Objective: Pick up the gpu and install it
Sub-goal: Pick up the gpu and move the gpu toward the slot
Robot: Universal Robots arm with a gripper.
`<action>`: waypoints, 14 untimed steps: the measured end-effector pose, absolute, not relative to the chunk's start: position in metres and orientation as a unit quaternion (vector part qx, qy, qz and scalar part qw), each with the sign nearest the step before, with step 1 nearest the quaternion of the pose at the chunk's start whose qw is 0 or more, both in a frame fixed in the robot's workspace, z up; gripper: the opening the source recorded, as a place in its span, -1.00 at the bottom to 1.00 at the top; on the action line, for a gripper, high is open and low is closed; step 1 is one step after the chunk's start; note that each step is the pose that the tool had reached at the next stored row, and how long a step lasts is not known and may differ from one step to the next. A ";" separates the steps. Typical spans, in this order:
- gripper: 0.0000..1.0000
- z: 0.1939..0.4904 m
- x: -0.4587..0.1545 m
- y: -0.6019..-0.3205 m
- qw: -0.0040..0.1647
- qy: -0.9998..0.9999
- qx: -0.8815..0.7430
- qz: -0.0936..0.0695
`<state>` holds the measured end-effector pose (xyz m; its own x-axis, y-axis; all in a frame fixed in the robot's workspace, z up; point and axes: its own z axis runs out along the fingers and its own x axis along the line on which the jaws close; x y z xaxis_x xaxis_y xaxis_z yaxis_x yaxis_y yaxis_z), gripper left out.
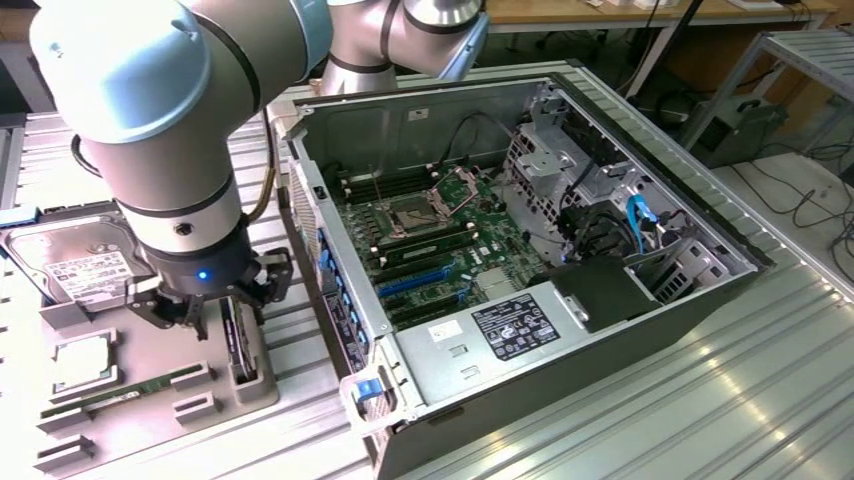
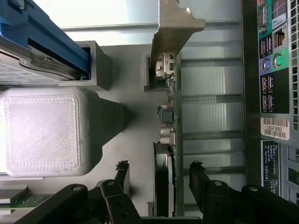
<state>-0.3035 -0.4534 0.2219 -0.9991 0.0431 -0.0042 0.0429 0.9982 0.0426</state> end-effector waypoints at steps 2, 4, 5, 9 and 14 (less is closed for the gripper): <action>0.15 0.222 -0.304 -0.453 0.003 1.000 0.022 0.021; 0.15 0.222 -0.304 -0.453 0.003 1.000 0.022 0.021; 0.15 0.221 -0.304 -0.453 0.003 1.000 0.022 0.021; 0.15 0.219 -0.304 -0.454 0.003 1.000 0.022 0.021; 0.15 0.218 -0.304 -0.454 0.002 1.000 0.022 0.021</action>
